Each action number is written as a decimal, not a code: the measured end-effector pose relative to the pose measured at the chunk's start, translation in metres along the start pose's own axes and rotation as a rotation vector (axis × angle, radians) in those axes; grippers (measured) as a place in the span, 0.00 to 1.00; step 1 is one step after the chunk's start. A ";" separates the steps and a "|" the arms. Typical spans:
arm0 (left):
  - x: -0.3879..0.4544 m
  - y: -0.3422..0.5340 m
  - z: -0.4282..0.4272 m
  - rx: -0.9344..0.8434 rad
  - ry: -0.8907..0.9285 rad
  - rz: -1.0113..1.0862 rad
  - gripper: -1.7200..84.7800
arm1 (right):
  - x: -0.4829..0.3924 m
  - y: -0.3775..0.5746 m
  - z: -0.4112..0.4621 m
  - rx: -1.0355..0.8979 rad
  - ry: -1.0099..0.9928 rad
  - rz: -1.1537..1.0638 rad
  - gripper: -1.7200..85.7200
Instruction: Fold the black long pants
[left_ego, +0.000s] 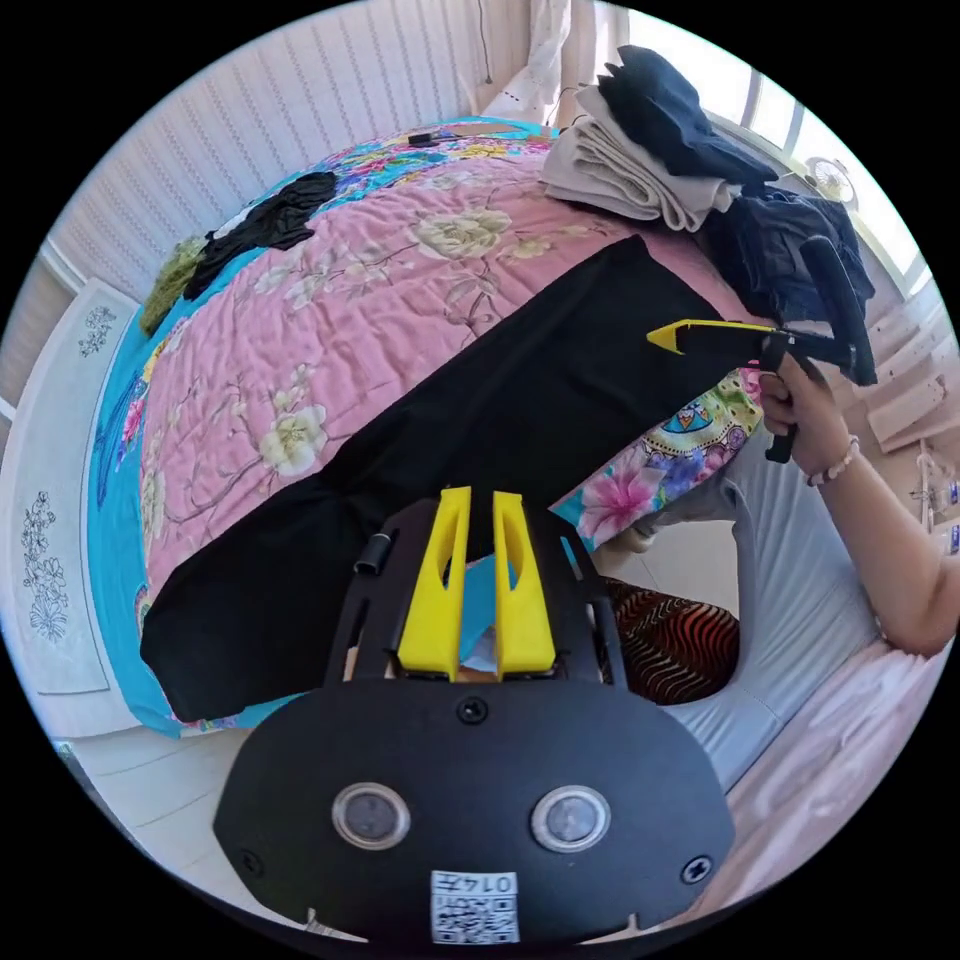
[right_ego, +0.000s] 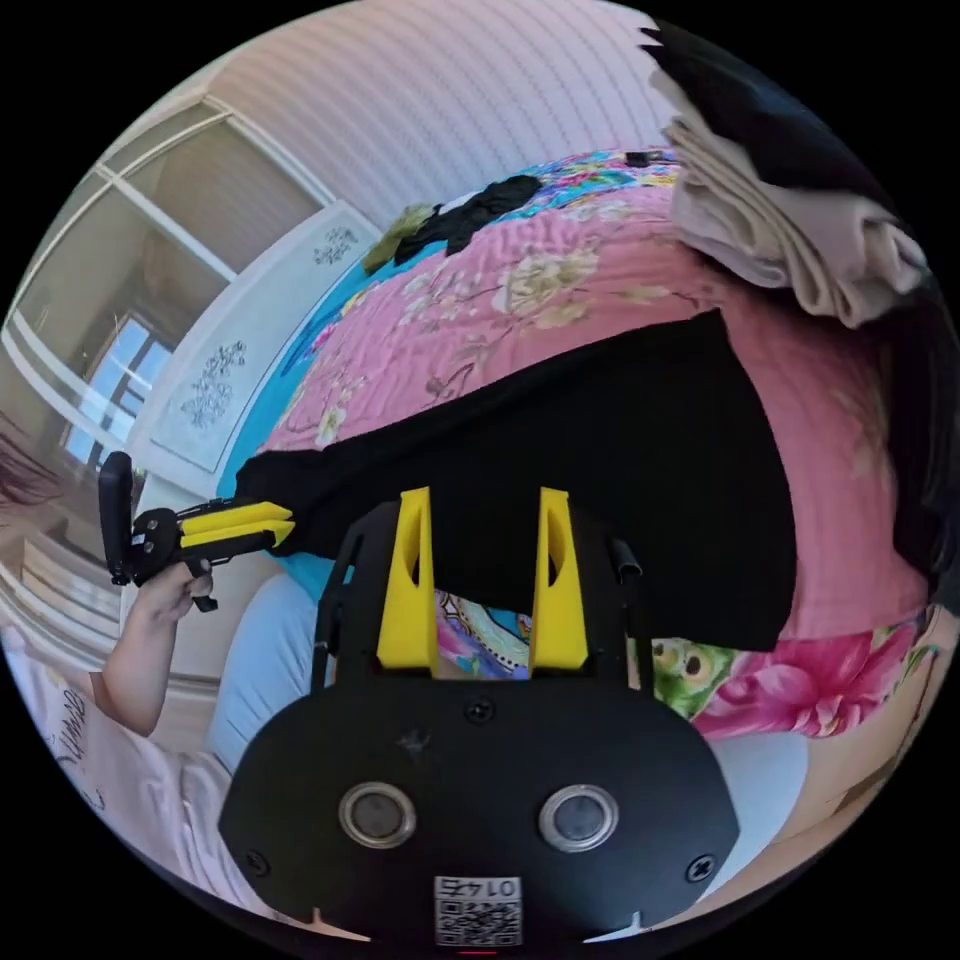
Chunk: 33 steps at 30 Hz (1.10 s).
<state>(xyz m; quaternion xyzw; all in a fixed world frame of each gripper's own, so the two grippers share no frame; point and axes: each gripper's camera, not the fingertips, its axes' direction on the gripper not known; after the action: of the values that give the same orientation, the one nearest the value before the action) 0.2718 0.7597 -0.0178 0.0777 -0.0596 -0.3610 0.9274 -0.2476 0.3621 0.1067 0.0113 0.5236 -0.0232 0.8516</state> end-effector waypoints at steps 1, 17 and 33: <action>0.003 -0.007 0.003 0.002 0.015 0.005 0.08 | 0.022 0.017 -0.013 0.071 0.004 0.048 0.19; 0.183 -0.266 0.121 0.031 0.041 0.449 0.11 | 0.169 0.144 -0.089 0.347 0.253 0.363 0.24; 0.328 -0.394 0.295 -0.172 -0.105 0.598 0.17 | 0.217 0.182 -0.091 0.252 0.164 0.378 0.21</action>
<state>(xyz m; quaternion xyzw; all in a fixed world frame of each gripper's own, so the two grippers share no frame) 0.2026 0.2203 0.2160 -0.0408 -0.0967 -0.0796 0.9913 -0.2215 0.5414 -0.1288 0.2170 0.5725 0.0726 0.7873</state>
